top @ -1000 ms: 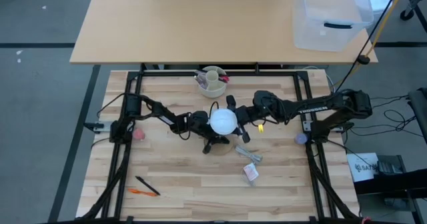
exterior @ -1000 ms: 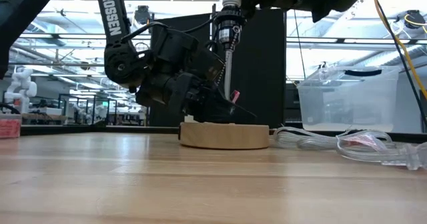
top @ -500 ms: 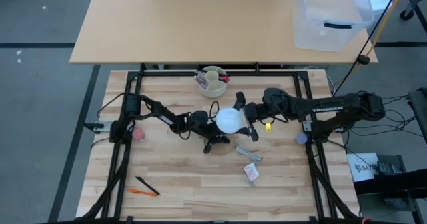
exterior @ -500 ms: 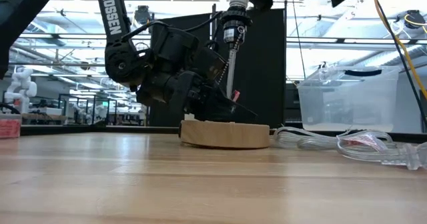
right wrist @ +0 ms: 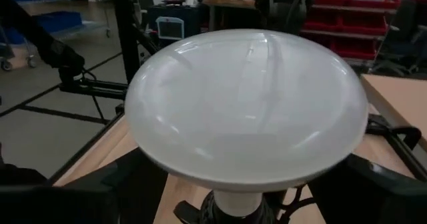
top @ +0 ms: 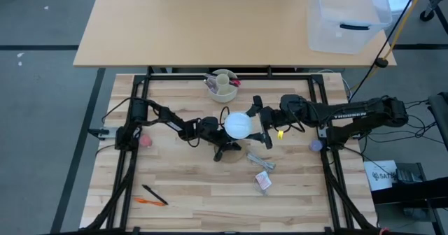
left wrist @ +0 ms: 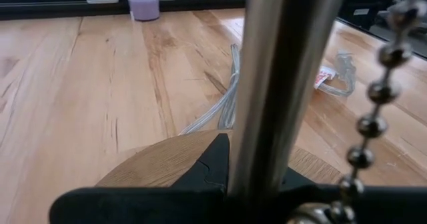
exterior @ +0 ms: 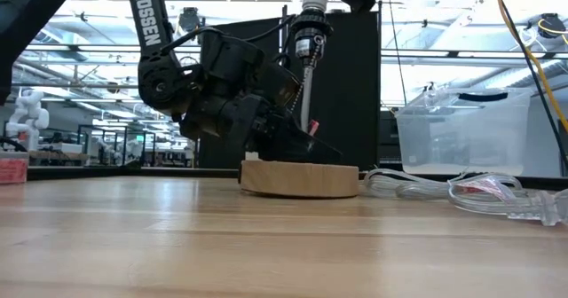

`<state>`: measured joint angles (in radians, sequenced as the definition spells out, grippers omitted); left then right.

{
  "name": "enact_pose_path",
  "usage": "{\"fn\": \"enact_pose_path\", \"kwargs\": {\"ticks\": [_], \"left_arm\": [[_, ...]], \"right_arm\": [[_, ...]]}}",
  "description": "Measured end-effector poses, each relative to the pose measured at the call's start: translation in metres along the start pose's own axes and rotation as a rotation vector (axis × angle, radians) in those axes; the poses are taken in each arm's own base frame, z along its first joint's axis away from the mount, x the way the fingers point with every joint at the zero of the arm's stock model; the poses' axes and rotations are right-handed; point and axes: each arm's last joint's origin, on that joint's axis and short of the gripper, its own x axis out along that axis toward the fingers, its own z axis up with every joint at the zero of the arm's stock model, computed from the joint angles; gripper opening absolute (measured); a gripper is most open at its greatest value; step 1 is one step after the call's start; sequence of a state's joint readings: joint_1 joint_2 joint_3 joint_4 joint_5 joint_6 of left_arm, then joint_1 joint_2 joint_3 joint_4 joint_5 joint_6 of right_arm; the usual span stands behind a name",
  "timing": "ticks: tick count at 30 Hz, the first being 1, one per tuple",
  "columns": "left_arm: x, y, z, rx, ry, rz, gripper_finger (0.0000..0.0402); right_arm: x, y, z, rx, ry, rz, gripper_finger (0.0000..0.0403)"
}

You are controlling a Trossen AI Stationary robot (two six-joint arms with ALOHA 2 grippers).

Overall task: Screw lightbulb
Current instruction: Remove the lightbulb from the wooden lamp

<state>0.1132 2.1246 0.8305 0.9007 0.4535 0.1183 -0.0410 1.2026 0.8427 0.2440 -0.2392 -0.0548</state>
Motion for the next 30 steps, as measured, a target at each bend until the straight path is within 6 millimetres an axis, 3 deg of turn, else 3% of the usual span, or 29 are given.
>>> {"fn": "enact_pose_path", "kwargs": {"ticks": [10,17,23,30], "left_arm": [[0.003,-0.004,0.000,-0.005,0.009,0.062,0.0017],[0.003,-0.002,0.003,-0.021,-0.006,0.126,0.0017],[0.003,-0.002,0.003,-0.029,-0.012,0.137,0.0017],[0.003,-0.002,0.003,-0.033,-0.012,0.140,0.0017]], "right_arm": [[0.013,0.029,-0.007,0.050,0.059,-0.169,0.0316],[0.041,0.040,-0.028,0.055,0.062,-0.424,0.0316],[0.065,0.046,-0.037,-0.005,-0.072,-0.581,0.0316],[0.067,0.047,-0.032,-0.054,-0.156,-0.648,0.0311]]}}
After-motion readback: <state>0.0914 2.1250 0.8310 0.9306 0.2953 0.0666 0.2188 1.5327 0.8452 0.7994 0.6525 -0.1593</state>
